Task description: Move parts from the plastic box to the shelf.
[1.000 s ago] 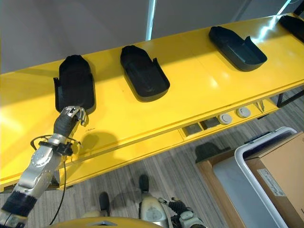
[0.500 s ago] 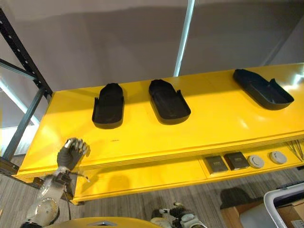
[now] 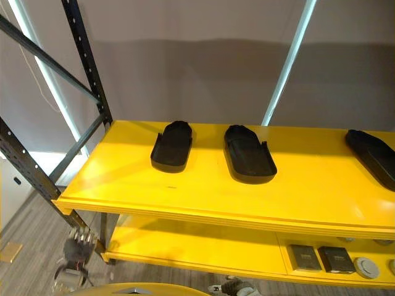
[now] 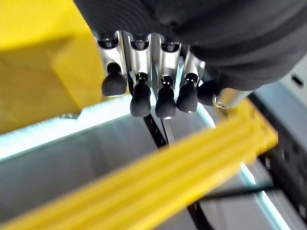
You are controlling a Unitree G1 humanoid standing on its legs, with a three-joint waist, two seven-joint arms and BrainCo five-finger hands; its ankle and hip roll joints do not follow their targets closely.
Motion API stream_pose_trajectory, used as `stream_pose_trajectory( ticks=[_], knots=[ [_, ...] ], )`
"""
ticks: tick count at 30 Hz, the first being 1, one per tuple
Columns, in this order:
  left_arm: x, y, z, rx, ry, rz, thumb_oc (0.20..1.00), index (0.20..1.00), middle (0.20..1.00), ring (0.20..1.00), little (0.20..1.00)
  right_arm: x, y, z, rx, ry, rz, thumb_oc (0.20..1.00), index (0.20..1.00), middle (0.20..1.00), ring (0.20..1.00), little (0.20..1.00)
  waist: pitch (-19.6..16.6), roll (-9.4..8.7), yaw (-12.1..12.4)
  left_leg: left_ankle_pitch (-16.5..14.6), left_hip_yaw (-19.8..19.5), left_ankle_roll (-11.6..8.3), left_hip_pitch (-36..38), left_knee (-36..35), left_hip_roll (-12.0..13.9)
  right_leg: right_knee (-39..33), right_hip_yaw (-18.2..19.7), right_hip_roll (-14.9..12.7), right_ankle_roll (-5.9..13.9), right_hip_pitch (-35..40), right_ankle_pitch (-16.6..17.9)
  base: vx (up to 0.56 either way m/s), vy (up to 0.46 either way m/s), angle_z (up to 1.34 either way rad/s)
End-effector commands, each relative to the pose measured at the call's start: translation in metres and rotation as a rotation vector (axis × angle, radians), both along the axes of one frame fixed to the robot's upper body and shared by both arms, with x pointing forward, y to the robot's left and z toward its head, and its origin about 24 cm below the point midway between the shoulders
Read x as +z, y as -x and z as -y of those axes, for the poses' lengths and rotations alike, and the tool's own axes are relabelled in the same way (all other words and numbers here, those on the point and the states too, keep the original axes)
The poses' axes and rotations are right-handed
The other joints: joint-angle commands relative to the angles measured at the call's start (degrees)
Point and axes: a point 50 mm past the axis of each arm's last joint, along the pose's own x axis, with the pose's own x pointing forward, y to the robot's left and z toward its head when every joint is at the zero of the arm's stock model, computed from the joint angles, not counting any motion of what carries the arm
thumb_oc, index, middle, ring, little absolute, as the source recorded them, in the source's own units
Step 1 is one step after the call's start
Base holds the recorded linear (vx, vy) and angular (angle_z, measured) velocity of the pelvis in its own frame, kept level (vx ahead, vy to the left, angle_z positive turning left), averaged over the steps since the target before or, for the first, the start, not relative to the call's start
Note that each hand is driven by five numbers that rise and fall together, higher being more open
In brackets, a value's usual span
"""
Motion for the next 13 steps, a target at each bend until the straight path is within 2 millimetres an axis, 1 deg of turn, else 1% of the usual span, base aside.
stream_pose_trajectory(
  ticks=[1, 3, 4, 5, 6, 7, 8, 10, 13],
  knots=[
    [0.013, -0.022, -0.016, 0.017, -0.045, 0.083, 0.2, 0.2, 0.2, 0.2, 0.2, 0.0, -0.015, -0.013, 0.072, -0.007, -0.001, 1.0, 1.0, 1.0, 1.0, 1.0, 3.6, -2.59, 0.3, -3.1, -0.3, 0.28, -1.0, 2.0, 0.0, 3.6, 0.2, -2.1, 0.85, 4.4, -10.9, 0.0, -0.014, -0.08],
    [0.0, -0.002, -0.02, 0.068, -0.027, -0.015, 0.2, 0.2, 0.2, 0.2, 0.2, 0.0, -0.013, -0.013, 0.071, -0.004, -0.014, 1.0, 1.0, 1.0, 1.0, 1.0, 3.7, -2.53, 0.1, -2.8, -0.2, 0.23, -1.1, 1.8, 0.1, 3.7, 0.3, -2.0, 0.85, 4.1, -10.9, 0.0, -0.007, -0.11],
    [-0.009, 0.014, -0.022, 0.088, -0.02, -0.092, 0.2, 0.2, 0.2, 0.2, 0.2, -0.001, -0.011, -0.013, 0.07, -0.005, -0.02, 1.0, 1.0, 1.0, 1.0, 1.0, 3.8, -2.46, 0.0, -2.8, -0.2, 0.22, -1.2, 1.7, 0.1, 3.8, 0.3, -2.0, 0.84, 4.0, -10.9, 0.0, 0.001, -0.09],
    [-0.009, 0.014, -0.022, 0.089, -0.02, -0.092, 0.2, 0.2, 0.2, 0.2, 0.2, -0.001, -0.011, -0.013, 0.07, -0.005, -0.02, 1.0, 1.0, 1.0, 1.0, 1.0, 3.7, -2.48, 0.0, -2.8, -0.3, 0.22, -1.2, 1.7, 0.1, 3.8, 0.3, -2.0, 0.83, 3.9, -10.9, 0.0, 0.008, -0.06],
    [-0.025, 0.048, -0.025, 0.125, -0.012, -0.269, 1.0, 1.0, 1.0, 1.0, 1.0, -0.001, -0.011, -0.01, 0.054, -0.002, -0.021, 1.0, 1.0, 1.0, 1.0, 1.0, 3.9, -2.32, -0.4, -2.6, -0.2, 0.17, -1.6, 1.7, 0.1, 3.8, 0.4, -1.9, 0.81, 3.5, -10.9, 0.0, 0.0, 0.0],
    [-0.031, 0.069, -0.029, 0.147, -0.024, -0.371, 1.0, 1.0, 1.0, 1.0, 1.0, 0.0, -0.011, -0.01, 0.046, -0.004, -0.019, 1.0, 1.0, 1.0, 1.0, 1.0, 3.9, -2.31, -0.6, -2.6, -0.2, 0.14, -1.7, 1.7, 0.1, 3.8, 0.5, -1.9, 0.8, 3.3, -10.9, 0.0, 0.0, 0.0],
    [-0.032, 0.077, -0.036, 0.172, -0.052, -0.432, 1.0, 1.0, 1.0, 1.0, 1.0, 0.0, -0.011, -0.008, 0.025, -0.004, -0.013, 1.0, 1.0, 1.0, 1.0, 1.0, 4.0, -2.27, -1.0, -2.5, -0.2, 0.07, -1.8, 1.7, 0.2, 3.9, 0.6, -1.9, 0.75, 3.0, -10.9, 0.0, 0.0, 0.0],
    [-0.034, 0.088, -0.042, 0.201, -0.075, -0.514, 1.0, 1.0, 1.0, 1.0, 1.0, 0.001, -0.015, -0.008, 0.008, -0.003, 0.004, 1.0, 1.0, 1.0, 1.0, 1.0, 3.9, -2.43, -1.6, -2.4, -0.3, -0.02, -2.2, 1.5, 0.2, 3.8, 0.8, -1.8, 0.66, 2.5, -10.9, 0.0, 0.0, 0.0],
    [-0.033, 0.099, -0.051, 0.174, -0.146, -0.63, 1.0, 1.0, 1.0, 1.0, 1.0, 0.001, -0.013, -0.005, -0.057, -0.009, 0.022, 1.0, 1.0, 1.0, 1.0, 1.0, 3.6, -2.7, -2.3, -2.4, -0.1, -0.04, -2.5, 1.3, 0.1, 3.8, 1.0, -2.0, 0.71, 2.0, -10.7, 0.01, 0.014, 0.04]
  ],
)
